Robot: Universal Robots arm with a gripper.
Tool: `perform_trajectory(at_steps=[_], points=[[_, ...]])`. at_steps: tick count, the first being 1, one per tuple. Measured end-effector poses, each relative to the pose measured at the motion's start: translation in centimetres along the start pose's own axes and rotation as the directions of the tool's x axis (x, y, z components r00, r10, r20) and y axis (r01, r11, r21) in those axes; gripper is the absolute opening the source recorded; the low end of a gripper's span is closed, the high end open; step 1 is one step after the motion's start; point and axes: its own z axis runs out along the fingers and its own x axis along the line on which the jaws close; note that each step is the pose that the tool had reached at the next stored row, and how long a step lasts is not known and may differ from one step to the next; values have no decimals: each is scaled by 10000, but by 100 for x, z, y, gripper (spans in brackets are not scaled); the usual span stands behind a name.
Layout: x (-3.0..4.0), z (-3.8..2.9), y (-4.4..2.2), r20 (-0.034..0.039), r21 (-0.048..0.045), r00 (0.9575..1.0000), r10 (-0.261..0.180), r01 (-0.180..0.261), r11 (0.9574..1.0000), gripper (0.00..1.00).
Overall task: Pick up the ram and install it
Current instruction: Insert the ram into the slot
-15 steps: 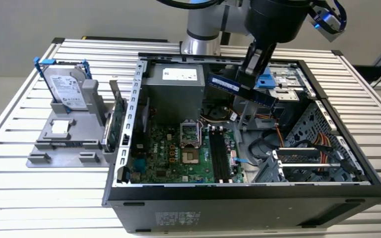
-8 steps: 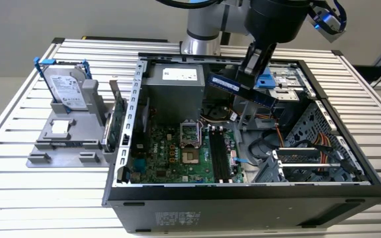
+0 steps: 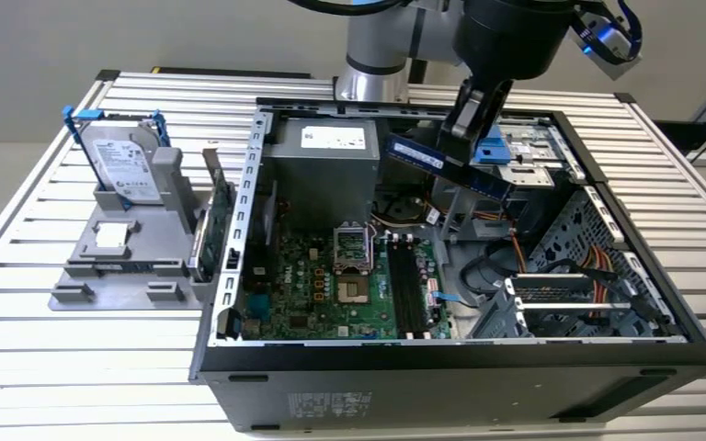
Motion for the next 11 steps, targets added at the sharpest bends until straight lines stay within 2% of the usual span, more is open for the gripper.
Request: perform_trajectory(at_steps=[11], points=[[0,0,0,15,2,9979,651,-651,9979,0]])
